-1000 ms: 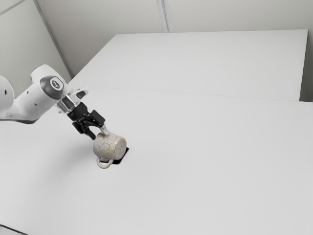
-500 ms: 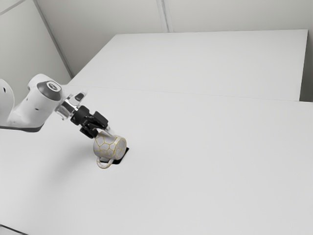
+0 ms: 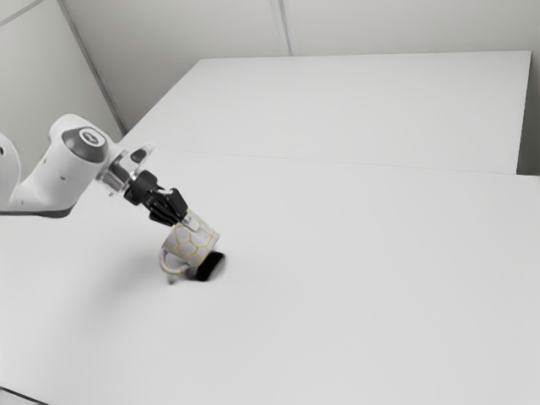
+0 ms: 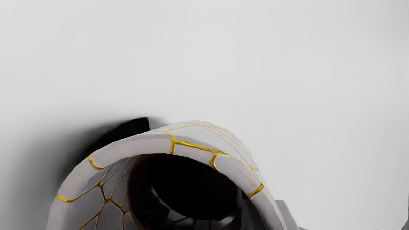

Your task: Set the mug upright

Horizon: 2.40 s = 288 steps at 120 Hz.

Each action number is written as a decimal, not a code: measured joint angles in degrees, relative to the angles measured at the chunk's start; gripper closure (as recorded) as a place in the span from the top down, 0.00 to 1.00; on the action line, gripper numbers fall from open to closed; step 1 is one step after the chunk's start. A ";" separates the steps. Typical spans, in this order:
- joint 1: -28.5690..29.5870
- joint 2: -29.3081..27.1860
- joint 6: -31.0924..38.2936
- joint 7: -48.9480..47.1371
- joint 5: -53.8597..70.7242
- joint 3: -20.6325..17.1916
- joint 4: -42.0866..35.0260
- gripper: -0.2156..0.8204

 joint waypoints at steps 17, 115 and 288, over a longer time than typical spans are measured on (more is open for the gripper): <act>-1.43 -3.76 -0.05 -1.00 3.76 -0.98 0.55 0.05; -20.78 -18.28 16.59 -26.81 36.64 -5.17 -14.63 0.04; -20.86 -14.57 2.18 -41.30 40.28 -6.00 3.53 0.76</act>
